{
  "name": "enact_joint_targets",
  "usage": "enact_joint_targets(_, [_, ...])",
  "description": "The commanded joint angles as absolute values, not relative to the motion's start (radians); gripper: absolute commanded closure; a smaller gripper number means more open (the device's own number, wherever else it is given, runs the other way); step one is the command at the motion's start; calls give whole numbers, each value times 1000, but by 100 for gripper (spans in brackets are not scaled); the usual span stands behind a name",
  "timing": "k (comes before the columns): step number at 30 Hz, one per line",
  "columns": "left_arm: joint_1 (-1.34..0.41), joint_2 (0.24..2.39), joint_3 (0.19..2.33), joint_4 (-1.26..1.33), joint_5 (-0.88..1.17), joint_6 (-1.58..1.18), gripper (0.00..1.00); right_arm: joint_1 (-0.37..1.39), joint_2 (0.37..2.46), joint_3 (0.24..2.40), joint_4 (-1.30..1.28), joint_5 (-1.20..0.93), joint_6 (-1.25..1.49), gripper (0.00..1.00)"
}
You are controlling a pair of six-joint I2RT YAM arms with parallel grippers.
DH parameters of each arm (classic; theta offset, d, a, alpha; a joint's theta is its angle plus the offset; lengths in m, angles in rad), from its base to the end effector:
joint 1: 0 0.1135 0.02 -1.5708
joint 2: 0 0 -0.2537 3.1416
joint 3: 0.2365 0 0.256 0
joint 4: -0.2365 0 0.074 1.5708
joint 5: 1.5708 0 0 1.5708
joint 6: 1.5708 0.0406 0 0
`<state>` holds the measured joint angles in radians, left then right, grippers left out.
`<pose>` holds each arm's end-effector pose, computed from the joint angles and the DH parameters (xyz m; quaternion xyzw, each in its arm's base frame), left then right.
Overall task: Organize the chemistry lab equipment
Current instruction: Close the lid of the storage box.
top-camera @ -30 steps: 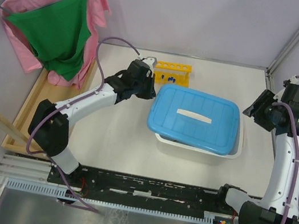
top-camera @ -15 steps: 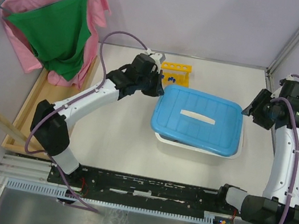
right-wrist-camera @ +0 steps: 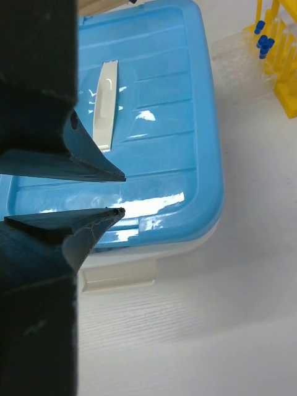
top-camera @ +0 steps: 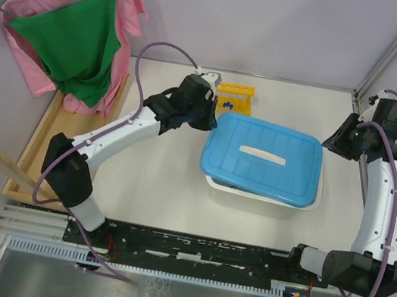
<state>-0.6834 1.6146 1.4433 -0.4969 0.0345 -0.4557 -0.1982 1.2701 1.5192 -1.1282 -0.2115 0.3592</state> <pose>0.2911 -0.2388 0.3126 0.1097 0.8931 -0.2482 0.3589 0.2407 -0.0396 0.3877 0.2230 0.9093 0.1261 0.3280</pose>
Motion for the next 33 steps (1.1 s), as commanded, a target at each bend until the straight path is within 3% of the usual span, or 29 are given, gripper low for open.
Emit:
enact_joint_targets(1, [-625, 1620, 1567, -434, -56, -406, 97, -177, 1294, 1580, -1081, -271, 337, 70])
enact_joint_targets(7, [-591, 1813, 1864, -492, -29, -397, 97, -148, 1339, 1613, -1086, -281, 327, 71])
enact_joint_targets(14, [-595, 2150, 2218, -760, 147, -403, 97, -124, 1359, 1637, -1094, -277, 318, 70])
enact_joint_targets(33, [-617, 2031, 1978, -809, 86, -357, 97, -89, 1391, 1626, -1085, -283, 308, 69])
